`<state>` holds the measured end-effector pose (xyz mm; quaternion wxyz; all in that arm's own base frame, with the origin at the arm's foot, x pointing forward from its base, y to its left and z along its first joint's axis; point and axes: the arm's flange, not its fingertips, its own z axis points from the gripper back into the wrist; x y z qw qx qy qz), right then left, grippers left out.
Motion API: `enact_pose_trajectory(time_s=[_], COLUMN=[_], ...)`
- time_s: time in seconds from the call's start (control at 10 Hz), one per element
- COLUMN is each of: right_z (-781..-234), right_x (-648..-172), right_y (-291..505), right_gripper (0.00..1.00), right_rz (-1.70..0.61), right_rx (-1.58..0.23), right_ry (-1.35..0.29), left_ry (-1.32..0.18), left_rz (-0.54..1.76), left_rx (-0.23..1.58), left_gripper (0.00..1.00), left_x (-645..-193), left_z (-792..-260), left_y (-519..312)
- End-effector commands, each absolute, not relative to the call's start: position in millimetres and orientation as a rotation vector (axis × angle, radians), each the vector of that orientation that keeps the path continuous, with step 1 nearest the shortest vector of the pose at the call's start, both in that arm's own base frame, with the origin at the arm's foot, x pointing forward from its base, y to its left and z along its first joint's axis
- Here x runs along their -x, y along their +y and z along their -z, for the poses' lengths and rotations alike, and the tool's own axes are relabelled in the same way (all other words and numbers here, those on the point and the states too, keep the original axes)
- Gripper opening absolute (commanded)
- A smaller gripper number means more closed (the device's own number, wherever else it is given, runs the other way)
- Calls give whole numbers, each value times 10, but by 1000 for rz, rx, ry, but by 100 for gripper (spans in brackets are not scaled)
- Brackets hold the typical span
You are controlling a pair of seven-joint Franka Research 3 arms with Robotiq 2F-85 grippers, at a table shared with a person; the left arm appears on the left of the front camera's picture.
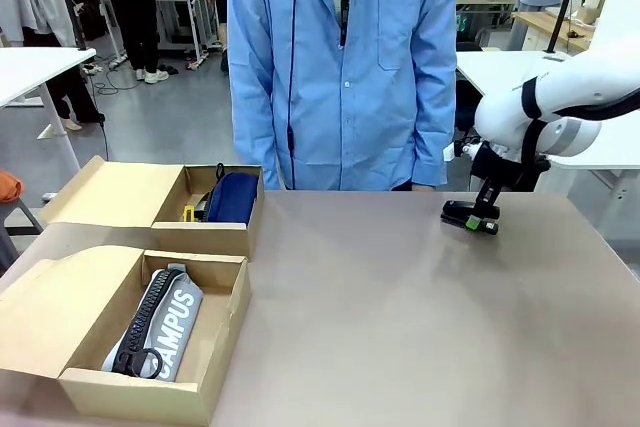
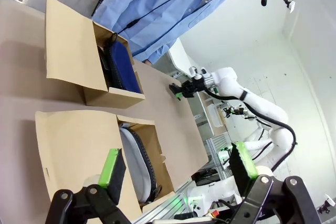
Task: Place items inside the box.
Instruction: Pick up a Pencil pouch or Stapler and place it inside the Mailer Box closest to the robot.
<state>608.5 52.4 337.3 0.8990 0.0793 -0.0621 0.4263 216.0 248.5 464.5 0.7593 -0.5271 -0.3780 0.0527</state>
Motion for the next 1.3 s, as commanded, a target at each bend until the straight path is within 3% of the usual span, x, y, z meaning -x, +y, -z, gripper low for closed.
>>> enact_pose_trajectory(time_s=[0.0,0.2,0.4,0.5,0.6,0.8,0.9,1.2], right_z=[-4276,-4531,-4673,-4666,-4596,-4596,-4623,-4700], right_x=[-5140,-4258,-3564,-3531,-3772,-3772,-3518,-3639], right_y=[527,450,189,-111,311,311,143,1509], right_gripper=[0,0,0,0,17,17,37,37], right_rz=[-506,-327,-245,-73,-312,-312,-246,-173], right_rx=[-308,-313,-409,-511,-348,-348,-412,-332], right_ry=[-29,94,53,24,129,129,112,26], left_ry=[-848,-848,-848,-848,-848,-848,-848,-848], left_rz=[-105,-105,-105,-105,-105,-105,-105,-105], left_rx=[1159,1159,1159,1159,1159,1159,1159,1159], left_gripper=[100,100,100,100,100,100,100,100], left_x=[-2152,-2152,-2152,-2152,-2152,-2152,-2152,-2152], left_z=[-4653,-4653,-4653,-4653,-4653,-4653,-4653,-4653], left_y=[2483,2483,2483,2483,2483,2483,2483,2483])
